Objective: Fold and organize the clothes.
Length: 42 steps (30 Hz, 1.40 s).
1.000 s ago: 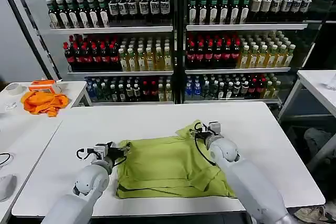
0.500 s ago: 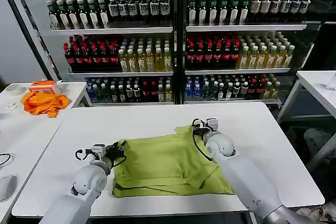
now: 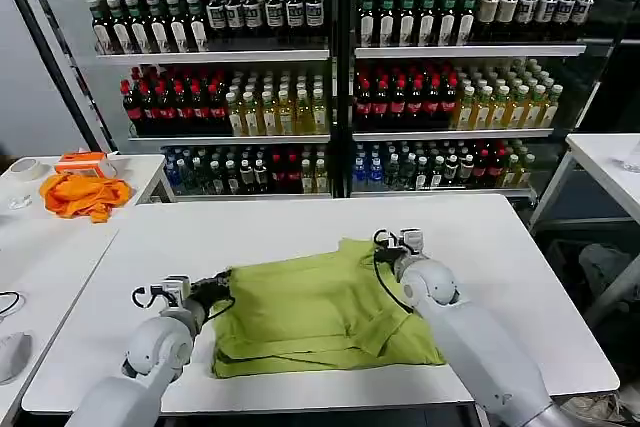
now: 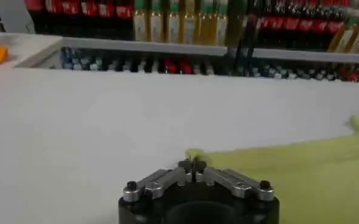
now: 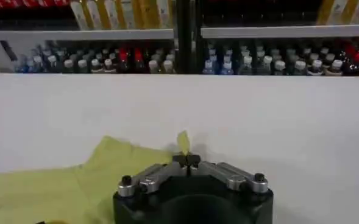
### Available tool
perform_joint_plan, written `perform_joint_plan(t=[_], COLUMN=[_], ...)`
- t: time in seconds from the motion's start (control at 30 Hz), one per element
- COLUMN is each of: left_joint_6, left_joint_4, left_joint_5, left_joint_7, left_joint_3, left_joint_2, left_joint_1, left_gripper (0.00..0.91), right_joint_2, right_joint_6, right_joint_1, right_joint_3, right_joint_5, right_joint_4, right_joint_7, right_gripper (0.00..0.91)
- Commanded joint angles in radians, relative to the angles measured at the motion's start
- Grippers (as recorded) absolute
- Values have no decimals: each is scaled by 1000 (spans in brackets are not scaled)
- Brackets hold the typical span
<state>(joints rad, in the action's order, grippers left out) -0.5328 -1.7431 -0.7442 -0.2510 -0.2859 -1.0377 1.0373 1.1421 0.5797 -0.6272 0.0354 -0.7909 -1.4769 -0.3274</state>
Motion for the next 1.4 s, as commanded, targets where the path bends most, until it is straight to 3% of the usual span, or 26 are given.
perform_joint_plan(t=[0.03, 0.43, 0.73, 1.23, 1.27, 1.3, 1.33, 1.4], left_joint_6=[13, 11, 26, 57, 57, 58, 65, 79], left_joint_4=[-180, -316, -332, -269, -274, -279, -286, -299], left_joint_5=[-21, 21, 102, 277, 291, 298, 305, 318], left_joint_7=[2, 10, 32, 52, 51, 50, 49, 44], left_joint_3=[-61, -97, -101, -69, -68, -67, -66, -65], left_joint_2=[8, 13, 30, 10, 5, 3, 0, -10], left_joint_1=[93, 264, 384, 383, 382, 382, 384, 390], left_gripper=[20, 20, 20, 20, 272, 615, 907, 907], right_joint_2=[-51, -153, -168, -114, -112, -108, -104, -97], right_joint_6=[-2, -1, -1, 1, 1, 0, -1, -2], right_joint_1=[-99, -367, -567, -685, -687, -689, -690, -695], right_joint_3=[-75, -212, -297, -322, -321, -321, -321, -327], right_joint_5=[2, 34, 85, 142, 151, 160, 170, 172], right_joint_4=[-232, -501, -589, -561, -562, -563, -567, -583], right_joint_7=[-4, -6, 21, 1, 4, 6, 6, 2], right_gripper=[0, 0, 0, 0, 413, 836, 907, 907])
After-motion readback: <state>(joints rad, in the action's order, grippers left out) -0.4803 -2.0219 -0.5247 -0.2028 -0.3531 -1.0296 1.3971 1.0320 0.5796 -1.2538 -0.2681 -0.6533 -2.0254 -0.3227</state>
